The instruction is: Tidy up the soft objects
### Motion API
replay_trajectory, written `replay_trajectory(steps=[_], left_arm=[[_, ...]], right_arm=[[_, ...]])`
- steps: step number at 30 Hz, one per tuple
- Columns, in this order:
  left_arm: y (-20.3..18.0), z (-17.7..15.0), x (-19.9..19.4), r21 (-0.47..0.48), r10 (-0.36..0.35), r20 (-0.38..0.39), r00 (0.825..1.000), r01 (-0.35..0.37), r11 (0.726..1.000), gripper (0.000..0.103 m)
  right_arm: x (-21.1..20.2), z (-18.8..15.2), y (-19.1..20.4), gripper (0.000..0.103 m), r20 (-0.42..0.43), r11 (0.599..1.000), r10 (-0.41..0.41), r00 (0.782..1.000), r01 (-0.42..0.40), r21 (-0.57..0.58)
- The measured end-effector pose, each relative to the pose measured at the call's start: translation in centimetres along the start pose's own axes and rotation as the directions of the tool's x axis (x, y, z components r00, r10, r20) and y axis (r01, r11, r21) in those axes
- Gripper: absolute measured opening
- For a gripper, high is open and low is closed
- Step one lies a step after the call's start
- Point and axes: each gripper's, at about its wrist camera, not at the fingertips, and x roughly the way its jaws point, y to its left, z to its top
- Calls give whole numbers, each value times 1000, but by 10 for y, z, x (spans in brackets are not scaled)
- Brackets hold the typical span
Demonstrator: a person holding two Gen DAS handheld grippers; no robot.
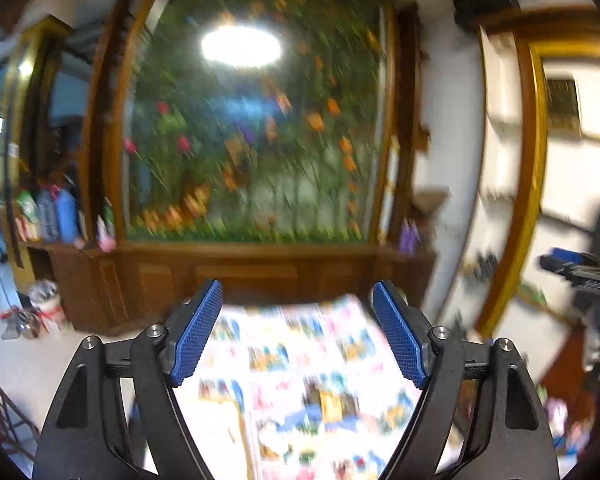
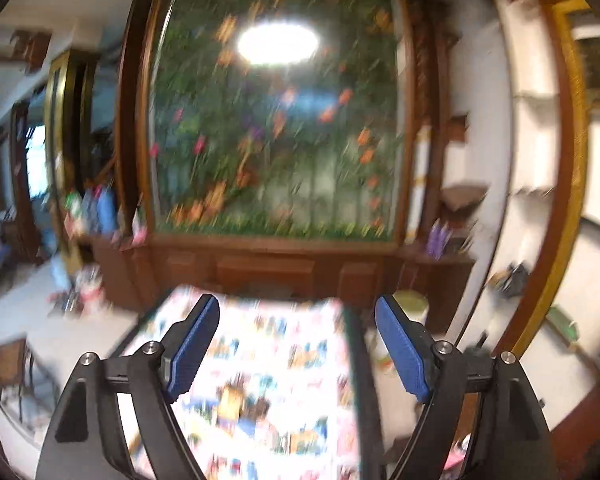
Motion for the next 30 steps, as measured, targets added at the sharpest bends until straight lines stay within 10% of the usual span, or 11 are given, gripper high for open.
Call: replay_trajectory(steps=[4,10,17,21,22,24,30], left_arm=[[1,-82,71,-5,-90,-191,977,91,996,79],[20,-219,156,-125,-230,-329,916,199,972,79],[43,-303,229,-131,-137,-480,866,84,988,79],[59,-304,248,-134,-117,-478,871,59,989,79],[60,-303,255,-136,-116,-484,868,57,989,79],[58,-300,267,-122,-115,-495,861,62,991,79],[21,-281,304,-3,-109,-507,855,124,992,79]], right_arm=[[114,-109,23,80,-275,987,127,953,-149,-63],[257,-273,83,76,-535,936,296,792,-352,-5],[305,-317,139,74,-559,904,155,814,-345,-251],[324,-326,152,73,-568,891,147,810,-358,-280],[328,-328,154,57,-571,888,149,807,-364,-282],[333,-331,150,39,-600,887,180,780,-392,-245],[307,-337,110,36,-581,893,344,738,-448,-40]])
